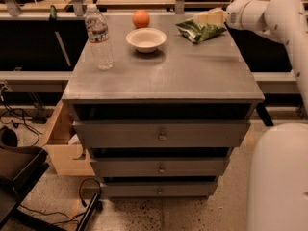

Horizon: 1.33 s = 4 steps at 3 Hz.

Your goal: Move green jalapeno chip bag near water bottle

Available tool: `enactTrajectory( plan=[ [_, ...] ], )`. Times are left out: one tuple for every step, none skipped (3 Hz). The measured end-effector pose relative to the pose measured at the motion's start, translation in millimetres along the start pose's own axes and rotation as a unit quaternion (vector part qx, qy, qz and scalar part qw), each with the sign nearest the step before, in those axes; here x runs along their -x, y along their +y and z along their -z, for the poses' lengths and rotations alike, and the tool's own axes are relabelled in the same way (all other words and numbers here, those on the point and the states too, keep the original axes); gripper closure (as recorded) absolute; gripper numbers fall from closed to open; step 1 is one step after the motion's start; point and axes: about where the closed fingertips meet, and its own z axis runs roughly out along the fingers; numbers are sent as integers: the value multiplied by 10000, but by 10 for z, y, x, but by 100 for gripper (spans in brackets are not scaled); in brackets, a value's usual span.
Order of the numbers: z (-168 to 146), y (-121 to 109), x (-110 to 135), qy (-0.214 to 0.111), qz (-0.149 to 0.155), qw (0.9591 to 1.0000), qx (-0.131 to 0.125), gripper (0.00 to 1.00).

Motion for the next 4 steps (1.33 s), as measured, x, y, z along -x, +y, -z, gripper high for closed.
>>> enactTrajectory(
  plan=[
    [-291, -61, -51, 32, -152, 9997, -166, 0],
    [-539, -85, -203, 176, -328, 9989, -296, 0],
    [-741, -72, -376, 361, -455, 9976, -370, 0],
    [-869, -43, -539, 554, -533, 9963, -394, 0]
  ],
)
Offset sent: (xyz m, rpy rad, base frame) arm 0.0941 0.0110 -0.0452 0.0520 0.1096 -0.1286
